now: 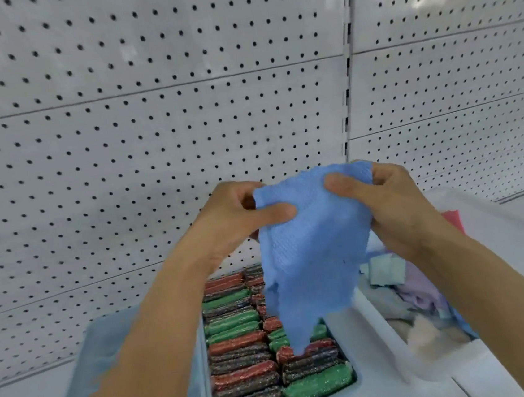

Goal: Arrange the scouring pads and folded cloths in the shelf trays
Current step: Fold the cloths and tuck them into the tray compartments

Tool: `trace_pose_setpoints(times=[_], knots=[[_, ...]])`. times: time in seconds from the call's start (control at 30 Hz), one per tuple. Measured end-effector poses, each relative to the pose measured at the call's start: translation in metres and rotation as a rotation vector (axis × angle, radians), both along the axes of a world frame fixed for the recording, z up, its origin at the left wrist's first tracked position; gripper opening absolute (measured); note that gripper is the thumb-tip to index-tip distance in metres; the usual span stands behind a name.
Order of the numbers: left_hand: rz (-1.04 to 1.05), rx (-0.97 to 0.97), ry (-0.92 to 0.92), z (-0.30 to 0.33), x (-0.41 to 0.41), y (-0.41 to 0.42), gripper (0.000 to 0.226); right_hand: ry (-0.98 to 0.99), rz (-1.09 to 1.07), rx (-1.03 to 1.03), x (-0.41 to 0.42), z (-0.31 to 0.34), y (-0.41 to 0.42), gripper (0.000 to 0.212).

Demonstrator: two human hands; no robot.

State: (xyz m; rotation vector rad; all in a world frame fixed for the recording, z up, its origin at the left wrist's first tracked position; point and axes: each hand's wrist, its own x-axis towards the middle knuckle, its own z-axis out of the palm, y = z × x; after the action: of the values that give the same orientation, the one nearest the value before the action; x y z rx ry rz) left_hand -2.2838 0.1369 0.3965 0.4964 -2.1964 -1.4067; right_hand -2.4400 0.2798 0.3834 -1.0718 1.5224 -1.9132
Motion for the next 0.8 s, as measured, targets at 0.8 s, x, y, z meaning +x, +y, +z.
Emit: trace_pose_setpoints(times=[0.8], knots=[[0.198,-0.169,0.231,-0.018,0.093,0.025,0.021,0.360,-0.133,-0.031,0.135,0.011,-0.046,0.017]])
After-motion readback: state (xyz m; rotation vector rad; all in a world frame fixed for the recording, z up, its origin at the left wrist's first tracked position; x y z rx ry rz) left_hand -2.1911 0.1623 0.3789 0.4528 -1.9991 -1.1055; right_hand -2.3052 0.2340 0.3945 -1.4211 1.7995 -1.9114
